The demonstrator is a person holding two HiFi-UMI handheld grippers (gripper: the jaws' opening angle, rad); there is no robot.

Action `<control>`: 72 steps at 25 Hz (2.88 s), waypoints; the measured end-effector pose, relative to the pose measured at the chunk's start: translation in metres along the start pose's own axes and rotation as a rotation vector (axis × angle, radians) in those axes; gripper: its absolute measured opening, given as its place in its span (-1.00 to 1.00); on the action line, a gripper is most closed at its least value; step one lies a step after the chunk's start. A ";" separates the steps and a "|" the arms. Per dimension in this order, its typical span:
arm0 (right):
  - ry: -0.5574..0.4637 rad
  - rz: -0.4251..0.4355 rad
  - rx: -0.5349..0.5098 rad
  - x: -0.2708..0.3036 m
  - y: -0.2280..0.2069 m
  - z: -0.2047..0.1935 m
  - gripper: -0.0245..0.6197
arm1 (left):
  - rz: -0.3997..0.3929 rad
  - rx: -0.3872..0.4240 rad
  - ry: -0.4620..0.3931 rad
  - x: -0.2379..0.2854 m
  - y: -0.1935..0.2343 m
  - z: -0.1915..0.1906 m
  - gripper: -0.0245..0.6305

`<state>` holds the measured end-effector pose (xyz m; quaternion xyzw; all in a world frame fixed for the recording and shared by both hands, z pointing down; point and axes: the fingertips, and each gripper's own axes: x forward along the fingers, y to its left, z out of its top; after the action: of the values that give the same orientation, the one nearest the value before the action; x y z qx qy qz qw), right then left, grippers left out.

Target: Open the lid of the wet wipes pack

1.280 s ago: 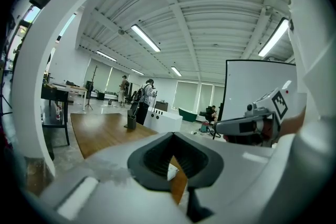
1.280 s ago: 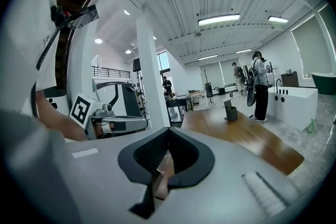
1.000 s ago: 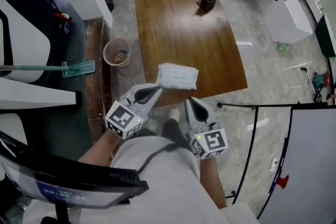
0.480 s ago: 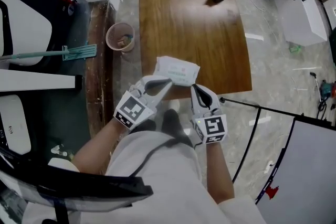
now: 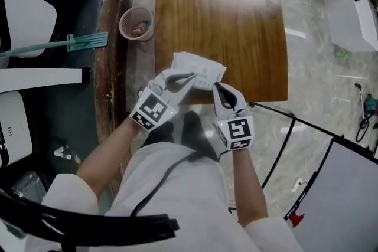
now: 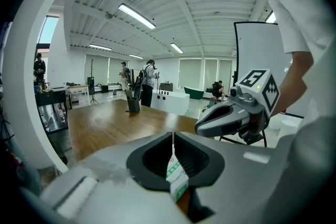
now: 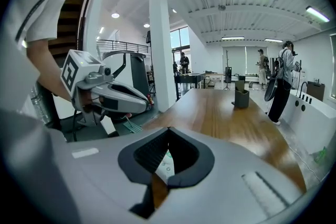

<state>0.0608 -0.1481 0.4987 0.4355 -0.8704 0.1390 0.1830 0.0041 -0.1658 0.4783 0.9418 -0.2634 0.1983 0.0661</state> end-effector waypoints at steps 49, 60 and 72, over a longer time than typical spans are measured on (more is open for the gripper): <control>0.125 0.153 0.076 0.046 -0.014 -0.083 -0.90 | -0.255 0.364 0.463 0.077 0.009 -0.112 0.08; 0.135 0.150 0.048 0.049 -0.014 -0.083 -0.90 | -0.424 0.250 0.535 0.079 0.008 -0.120 0.06; 0.139 0.136 -0.023 0.051 -0.011 -0.085 -0.90 | -0.534 0.126 0.581 0.077 0.009 -0.116 0.05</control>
<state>0.0583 -0.1569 0.5982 0.3623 -0.8848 0.1710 0.2381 0.0204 -0.1826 0.6161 0.8839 0.0331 0.4482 0.1293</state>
